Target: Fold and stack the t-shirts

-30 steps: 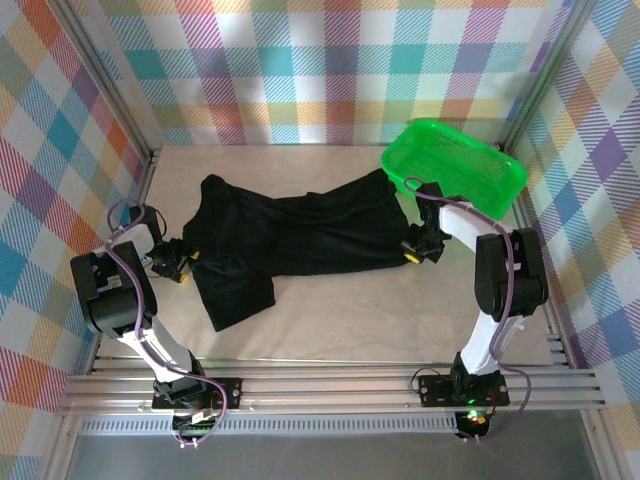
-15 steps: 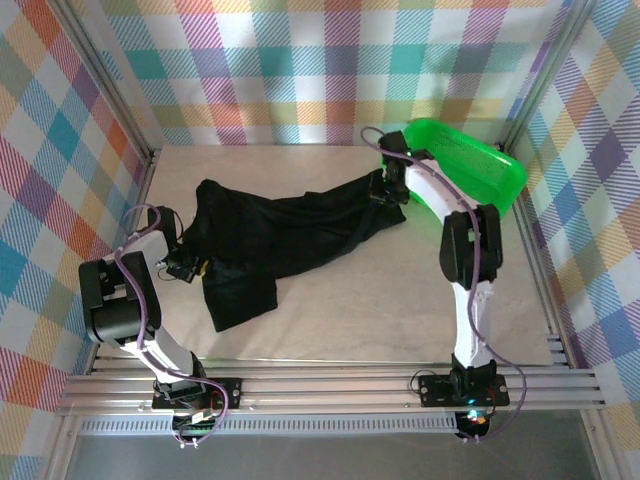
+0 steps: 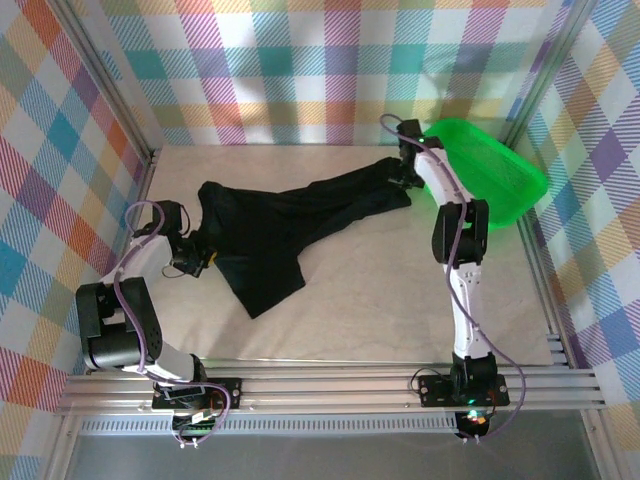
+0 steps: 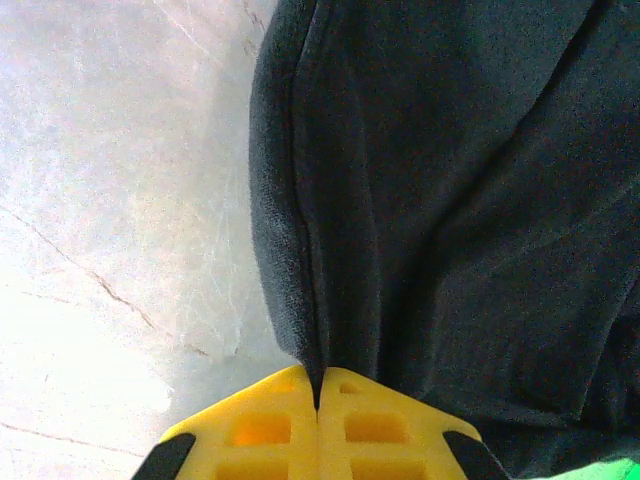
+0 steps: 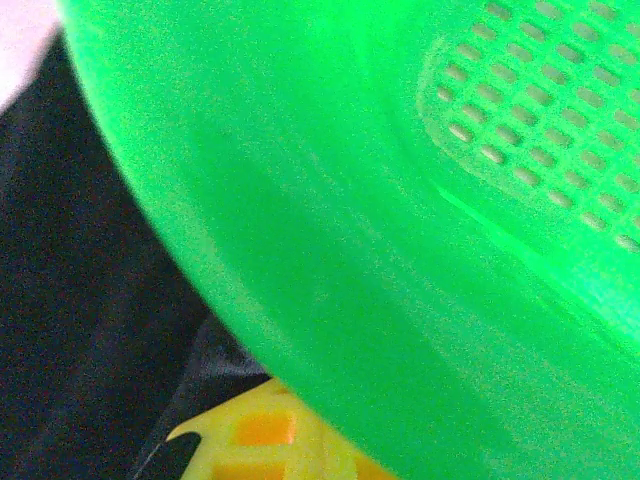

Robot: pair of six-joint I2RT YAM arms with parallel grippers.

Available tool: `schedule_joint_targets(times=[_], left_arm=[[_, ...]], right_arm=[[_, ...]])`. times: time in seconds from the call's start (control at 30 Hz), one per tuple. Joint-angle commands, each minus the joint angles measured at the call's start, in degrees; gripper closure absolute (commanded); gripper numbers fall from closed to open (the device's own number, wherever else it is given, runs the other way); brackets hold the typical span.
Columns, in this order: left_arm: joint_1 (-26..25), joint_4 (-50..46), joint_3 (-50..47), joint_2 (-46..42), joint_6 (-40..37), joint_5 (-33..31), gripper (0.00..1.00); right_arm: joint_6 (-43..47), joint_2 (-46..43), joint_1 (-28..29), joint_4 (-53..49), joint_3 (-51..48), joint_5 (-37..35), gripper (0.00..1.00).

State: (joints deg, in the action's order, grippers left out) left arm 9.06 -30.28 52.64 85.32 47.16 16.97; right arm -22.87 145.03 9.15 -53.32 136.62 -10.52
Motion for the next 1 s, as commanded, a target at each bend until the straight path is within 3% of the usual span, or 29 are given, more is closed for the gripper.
schedule_joint_targets(times=[0.0, 0.2, 0.43, 0.6, 0.77, 0.97], left_arm=[[-0.3, -2.2, -0.9, -1.6, 0.3, 0.8, 1.0], [-0.4, -1.3, 0.2, -0.5, 1.0, 1.1, 1.0], [-2.4, -0.3, 7.8, -3.8, 6.2, 1.2, 1.0], [-5.3, 0.6, 18.8, -8.8, 13.8, -6.9, 1.0], [-5.8, -3.4, 34.6, -11.7, 15.1, -13.7, 1.0], [-5.5, -8.0, 47.2, -17.7, 14.0, -19.1, 1.0]], right_arm=[[-0.4, -2.9, -2.4, -1.0, 0.3, -1.3, 1.0], [0.5, -8.1, -0.5, 0.4, -3.2, 4.1, 1.0], [-5.7, -27.0, 3.5, 7.2, -20.3, 7.2, 1.0], [-13.3, -41.8, 3.6, 16.2, -31.9, 8.5, 1.0], [-14.6, -51.2, 2.6, 21.3, -32.0, 7.8, 1.0], [-15.7, -62.6, 0.6, 23.9, -32.0, 7.6, 1.0]])
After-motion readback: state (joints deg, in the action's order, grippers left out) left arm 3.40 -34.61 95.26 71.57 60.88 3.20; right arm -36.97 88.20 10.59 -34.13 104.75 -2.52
